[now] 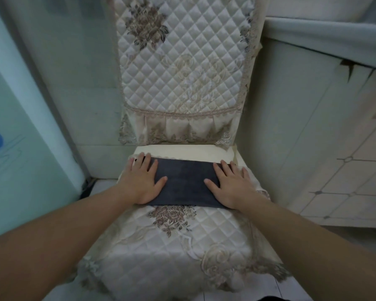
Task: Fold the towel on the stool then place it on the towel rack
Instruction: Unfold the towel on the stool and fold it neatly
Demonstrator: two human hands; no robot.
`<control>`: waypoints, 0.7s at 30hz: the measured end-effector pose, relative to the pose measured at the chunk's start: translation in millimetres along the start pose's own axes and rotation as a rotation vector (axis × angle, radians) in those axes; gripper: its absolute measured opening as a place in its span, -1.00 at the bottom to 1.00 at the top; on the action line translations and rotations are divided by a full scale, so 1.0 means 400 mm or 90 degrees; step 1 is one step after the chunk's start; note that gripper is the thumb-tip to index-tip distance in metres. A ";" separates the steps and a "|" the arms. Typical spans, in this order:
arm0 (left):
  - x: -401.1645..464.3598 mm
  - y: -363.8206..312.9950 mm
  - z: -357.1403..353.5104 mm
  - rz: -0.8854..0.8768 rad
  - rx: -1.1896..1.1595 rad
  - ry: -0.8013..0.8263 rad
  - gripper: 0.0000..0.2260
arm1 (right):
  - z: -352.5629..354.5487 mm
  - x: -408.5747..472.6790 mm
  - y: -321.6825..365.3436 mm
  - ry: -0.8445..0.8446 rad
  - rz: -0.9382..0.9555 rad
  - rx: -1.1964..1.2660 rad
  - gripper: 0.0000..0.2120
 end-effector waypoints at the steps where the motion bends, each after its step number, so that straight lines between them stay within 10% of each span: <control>1: 0.002 -0.028 0.019 -0.021 -0.005 -0.019 -0.23 | 0.016 -0.003 0.012 -0.013 0.007 -0.007 -0.23; 8: 0.083 -0.243 0.111 -0.121 -0.123 -0.121 -0.38 | 0.143 0.047 0.142 -0.139 0.033 0.070 -0.42; 21: 0.053 -0.129 -0.065 0.001 -0.132 0.012 -0.28 | -0.011 0.036 0.084 -0.032 -0.036 0.064 -0.29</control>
Point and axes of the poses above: each hand's wrist, its own x-axis towards the middle knuckle, its own z-axis out of the back of the hand, y = z × x, the point moved 10 cm from there along x, towards the middle knuckle, and after that the axes turned 13 degrees about -x, right-handed, at the moved point
